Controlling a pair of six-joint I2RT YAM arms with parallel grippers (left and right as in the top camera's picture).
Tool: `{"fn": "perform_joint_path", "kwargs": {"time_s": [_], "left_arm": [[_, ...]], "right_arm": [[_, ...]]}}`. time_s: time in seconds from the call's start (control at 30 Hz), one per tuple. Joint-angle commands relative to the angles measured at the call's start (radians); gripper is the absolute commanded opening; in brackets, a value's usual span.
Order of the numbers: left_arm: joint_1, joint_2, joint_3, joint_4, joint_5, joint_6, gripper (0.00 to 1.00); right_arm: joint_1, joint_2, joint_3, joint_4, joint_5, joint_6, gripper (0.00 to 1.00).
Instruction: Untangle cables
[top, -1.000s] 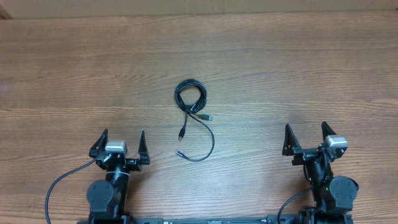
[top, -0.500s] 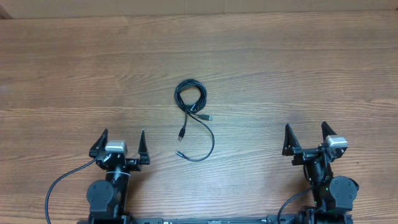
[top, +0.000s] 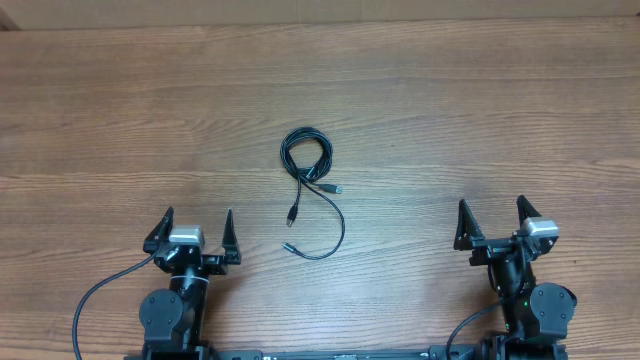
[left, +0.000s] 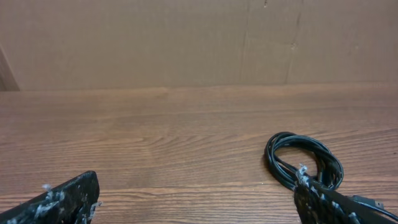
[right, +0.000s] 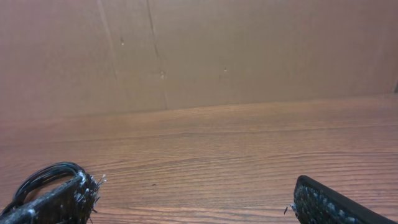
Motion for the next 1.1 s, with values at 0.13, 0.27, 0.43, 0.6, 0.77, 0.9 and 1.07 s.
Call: {"fn": "perform_joint_path", "kwargs": {"time_s": [0.13, 0.27, 0.43, 0.6, 0.77, 0.9, 1.07], "left_arm": [[0.006, -0.008, -0.004, 0.0, 0.001, -0.013, 1.0], [0.006, -0.008, -0.004, 0.021, 0.003, -0.014, 1.0], [0.006, -0.008, -0.003, 0.031, 0.003, -0.014, 1.0], [0.006, -0.008, 0.005, 0.025, 0.002, -0.033, 1.0], [0.006, -0.006, 0.022, 0.014, 0.002, -0.065, 1.0], [0.006, -0.006, 0.051, -0.033, 0.002, -0.067, 1.0], [0.006, 0.018, 0.109, -0.101, -0.001, -0.066, 1.0]], "right_arm": [[0.006, -0.003, -0.01, 0.005, -0.005, 0.0, 1.0], [0.006, -0.003, -0.01, 0.005, -0.008, 0.006, 1.0], [0.006, -0.003, -0.01, 0.005, -0.005, 0.007, 1.0], [0.006, -0.002, -0.003, -0.006, 0.008, 0.007, 1.0], [0.006, 0.018, 0.045, -0.061, 0.053, 0.007, 1.0], [0.006, 0.052, 0.082, -0.066, 0.053, 0.007, 1.0], [0.006, 0.126, 0.141, -0.09, 0.053, 0.014, 1.0]]}}
